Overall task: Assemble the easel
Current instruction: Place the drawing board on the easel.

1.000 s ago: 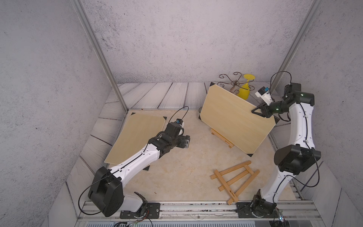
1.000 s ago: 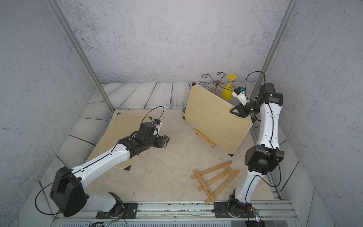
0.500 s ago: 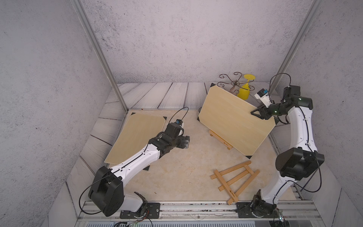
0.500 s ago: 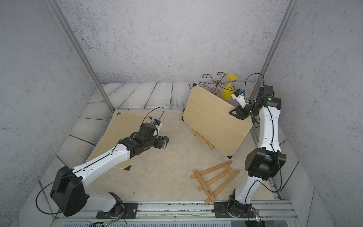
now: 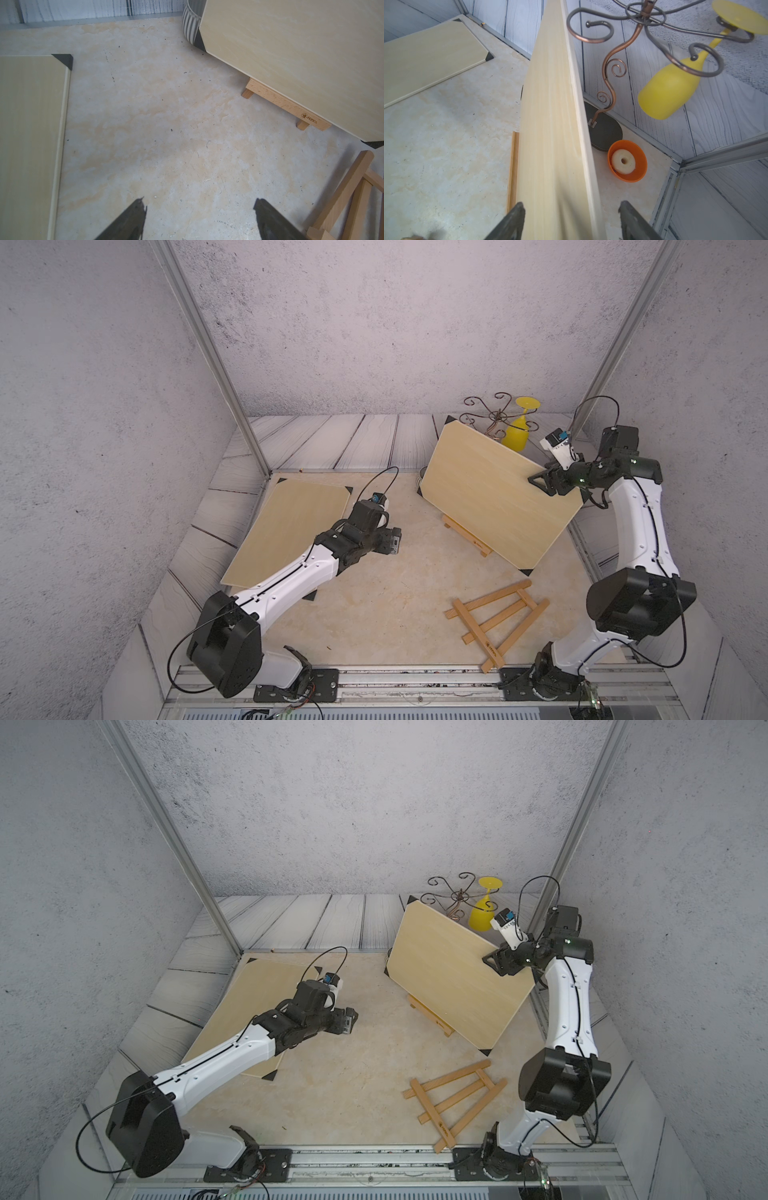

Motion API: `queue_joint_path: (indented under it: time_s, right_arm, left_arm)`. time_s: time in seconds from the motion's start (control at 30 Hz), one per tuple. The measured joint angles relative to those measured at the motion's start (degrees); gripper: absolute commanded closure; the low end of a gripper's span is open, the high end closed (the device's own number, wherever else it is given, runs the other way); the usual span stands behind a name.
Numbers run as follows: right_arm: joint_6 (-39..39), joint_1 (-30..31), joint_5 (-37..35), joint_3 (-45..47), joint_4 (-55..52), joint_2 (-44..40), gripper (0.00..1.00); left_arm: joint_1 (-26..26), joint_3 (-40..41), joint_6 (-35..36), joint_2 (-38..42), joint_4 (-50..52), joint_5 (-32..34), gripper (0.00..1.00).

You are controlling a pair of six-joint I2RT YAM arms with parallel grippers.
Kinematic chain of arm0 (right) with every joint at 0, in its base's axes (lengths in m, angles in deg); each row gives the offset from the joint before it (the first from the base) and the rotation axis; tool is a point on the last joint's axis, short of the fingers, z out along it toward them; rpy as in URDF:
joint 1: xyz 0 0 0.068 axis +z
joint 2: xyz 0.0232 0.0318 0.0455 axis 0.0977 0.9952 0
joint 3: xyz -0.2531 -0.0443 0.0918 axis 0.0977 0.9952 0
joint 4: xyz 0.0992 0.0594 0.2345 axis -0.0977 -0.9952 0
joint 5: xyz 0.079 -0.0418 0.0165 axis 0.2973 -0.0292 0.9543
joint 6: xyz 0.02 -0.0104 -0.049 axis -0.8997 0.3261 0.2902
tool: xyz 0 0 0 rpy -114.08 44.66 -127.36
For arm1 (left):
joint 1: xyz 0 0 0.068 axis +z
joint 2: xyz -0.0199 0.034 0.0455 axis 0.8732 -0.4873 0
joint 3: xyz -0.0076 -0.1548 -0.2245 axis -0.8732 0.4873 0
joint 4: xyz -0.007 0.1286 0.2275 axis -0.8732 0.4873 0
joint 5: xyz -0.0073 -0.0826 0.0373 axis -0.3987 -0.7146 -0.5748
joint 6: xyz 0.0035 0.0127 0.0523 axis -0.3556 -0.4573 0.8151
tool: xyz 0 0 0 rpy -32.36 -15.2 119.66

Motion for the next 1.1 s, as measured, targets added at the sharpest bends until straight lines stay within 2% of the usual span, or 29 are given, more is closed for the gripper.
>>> queue_joint_path:
  time_s: [0.27, 0.33, 0.43, 0.6, 0.8, 0.93, 1.1]
  right_arm:
    - [-5.46, 1.44, -3.06, 10.25, 11.50, -7.28, 0.10]
    - [-6.82, 1.92, -3.74, 11.17, 13.46, -8.70, 0.04]
    - [-9.27, 4.09, -5.92, 11.80, 16.65, -10.73, 0.01]
    - [-14.21, 8.44, -9.35, 16.28, 21.77, -14.58, 0.01]
    - [-21.33, 14.93, -17.42, 21.35, 25.38, -16.92, 0.01]
    - [-28.35, 22.23, -25.35, 26.32, 26.10, -20.22, 0.01]
    - [-42.16, 28.28, -33.53, 30.14, 21.44, -26.58, 0.01]
  left_arm:
    - [0.00, 0.55, -0.02, 0.13, -0.37, 0.02, 0.15]
    - [0.00, 0.83, -0.07, 0.28, -0.35, 0.02, 0.14]
    - [0.00, 0.98, -0.24, 0.55, -0.35, 0.00, 0.15]
    - [0.00, 1.11, -0.55, 1.66, -0.33, -0.39, 0.15]
    - [0.00, 2.16, -1.51, 4.07, -0.52, -1.70, 0.15]
    - [-0.07, 3.67, -2.40, 4.59, -1.11, -3.76, 0.15]
    - [-0.79, 4.50, -3.02, 4.66, -1.36, -6.54, 0.15]
